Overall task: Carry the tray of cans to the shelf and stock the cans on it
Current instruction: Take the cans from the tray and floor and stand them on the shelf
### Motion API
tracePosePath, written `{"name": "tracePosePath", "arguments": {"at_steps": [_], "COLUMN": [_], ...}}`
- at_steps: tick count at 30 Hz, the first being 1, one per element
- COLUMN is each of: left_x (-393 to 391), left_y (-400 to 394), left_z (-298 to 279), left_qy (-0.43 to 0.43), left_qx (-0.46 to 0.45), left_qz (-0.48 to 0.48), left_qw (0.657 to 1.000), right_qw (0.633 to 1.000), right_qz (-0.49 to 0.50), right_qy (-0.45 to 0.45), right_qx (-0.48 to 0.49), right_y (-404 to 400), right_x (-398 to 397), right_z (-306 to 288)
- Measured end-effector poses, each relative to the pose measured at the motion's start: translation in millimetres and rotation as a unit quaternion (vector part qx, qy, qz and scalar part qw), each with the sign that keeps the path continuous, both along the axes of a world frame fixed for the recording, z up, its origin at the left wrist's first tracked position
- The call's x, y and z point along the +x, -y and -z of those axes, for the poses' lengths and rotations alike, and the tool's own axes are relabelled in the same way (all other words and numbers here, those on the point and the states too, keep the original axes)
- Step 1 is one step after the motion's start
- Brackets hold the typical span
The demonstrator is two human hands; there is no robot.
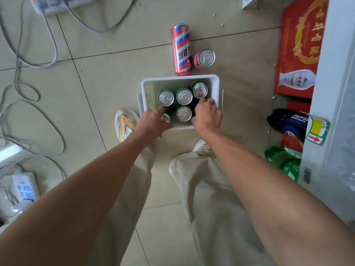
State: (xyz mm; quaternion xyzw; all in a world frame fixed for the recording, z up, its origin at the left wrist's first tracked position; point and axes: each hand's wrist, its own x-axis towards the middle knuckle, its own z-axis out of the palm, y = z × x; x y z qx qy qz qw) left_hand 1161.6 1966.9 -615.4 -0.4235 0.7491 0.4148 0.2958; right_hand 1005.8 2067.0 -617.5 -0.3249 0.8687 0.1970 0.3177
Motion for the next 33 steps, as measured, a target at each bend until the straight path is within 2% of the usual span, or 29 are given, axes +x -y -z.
{"name": "tracePosePath", "arguments": {"at_steps": [3,6,9,13,17,21,24,27,28,30,33], "left_x": [-1,-9,-16,-31,-52,-80,-119,-173,-192,-231,-294], "left_y": [1,4,12,27,50,64,63,53,47,34,16], "left_z": [-26,-89,-195,-374,-544,-659,-719,-757,-764,-774,-786], "left_qy": [0.014,0.017,0.021,0.025,0.012,-0.045,-0.083,-0.173,-0.187,-0.183,-0.261], "left_qx": [-0.075,-0.140,-0.147,-0.107,-0.130,-0.184,-0.234,-0.305,-0.317,-0.320,-0.349], "left_qz": [0.052,0.104,0.133,0.147,0.198,0.230,0.250,0.316,0.339,0.361,0.379], "left_qw": [0.996,0.985,0.980,0.983,0.971,0.955,0.936,0.882,0.866,0.856,0.816], "right_qw": [1.000,1.000,0.999,0.988,0.964,0.922,0.894,0.860,0.849,0.835,0.826], "right_qz": [-0.004,-0.016,0.025,0.137,0.211,0.280,0.303,0.328,0.337,0.354,0.382], "right_qy": [0.003,0.008,0.021,0.022,-0.053,-0.110,-0.150,-0.198,-0.211,-0.227,-0.243], "right_qx": [-0.010,-0.008,-0.019,-0.074,-0.155,-0.242,-0.293,-0.338,-0.348,-0.355,-0.336], "right_y": [-1,5,15,25,31,20,1,-18,-25,-40,-63], "right_x": [-4,-21,-36,-50,-73,-95,-111,-146,-160,-188,-225], "right_z": [-33,-99,-200,-377,-553,-679,-737,-772,-778,-784,-784]}}
